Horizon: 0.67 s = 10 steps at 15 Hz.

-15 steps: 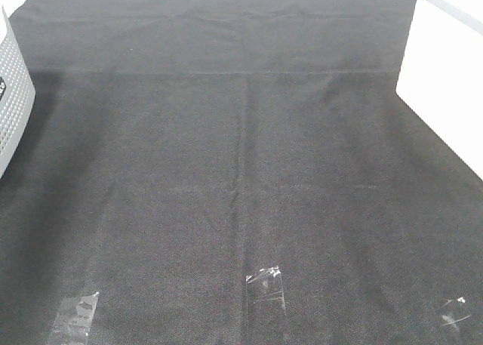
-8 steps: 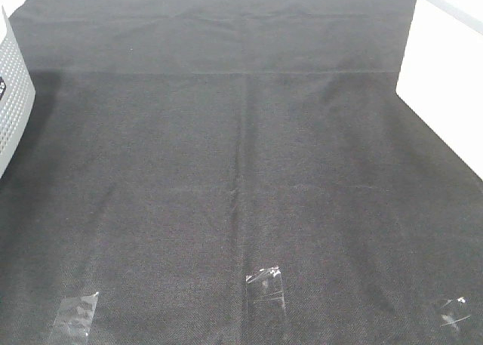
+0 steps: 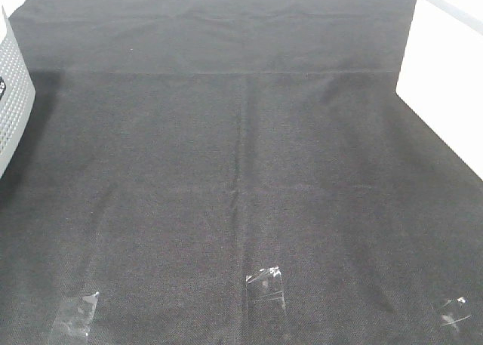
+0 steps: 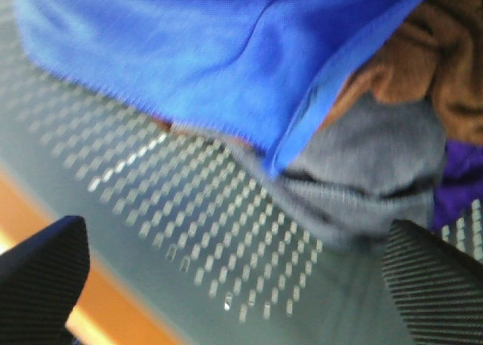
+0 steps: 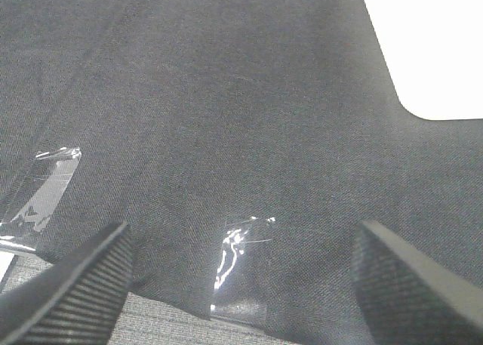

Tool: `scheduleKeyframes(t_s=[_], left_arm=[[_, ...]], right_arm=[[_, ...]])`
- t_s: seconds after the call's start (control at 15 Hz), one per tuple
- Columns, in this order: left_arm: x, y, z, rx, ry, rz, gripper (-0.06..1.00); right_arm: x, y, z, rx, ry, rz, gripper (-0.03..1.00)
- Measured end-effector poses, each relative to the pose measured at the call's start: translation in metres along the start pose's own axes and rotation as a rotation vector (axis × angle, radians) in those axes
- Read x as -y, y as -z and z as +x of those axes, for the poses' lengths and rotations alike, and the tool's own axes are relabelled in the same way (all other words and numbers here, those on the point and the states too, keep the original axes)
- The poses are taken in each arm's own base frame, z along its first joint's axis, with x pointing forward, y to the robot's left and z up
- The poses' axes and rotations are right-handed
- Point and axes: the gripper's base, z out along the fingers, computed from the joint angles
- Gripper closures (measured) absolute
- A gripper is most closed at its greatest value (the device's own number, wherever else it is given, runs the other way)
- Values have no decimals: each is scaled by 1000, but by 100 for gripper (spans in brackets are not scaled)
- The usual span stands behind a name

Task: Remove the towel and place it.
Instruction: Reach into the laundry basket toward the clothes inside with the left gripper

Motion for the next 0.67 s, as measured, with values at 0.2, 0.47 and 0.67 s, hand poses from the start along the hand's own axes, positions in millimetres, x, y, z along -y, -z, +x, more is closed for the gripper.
scheduleKeyframes(t_s=[0.2,0.47,0.67], left_arm=[[8,-46,-15,11,-38,33,-5],[14,-79,-23,-7,-87,56,-5],[13,-90,-27,-13,-101,63,1]], right_arm=[[0,0,0,0,0,0,21],[0,0,0,0,0,0,21],[0,0,0,0,0,0,21]])
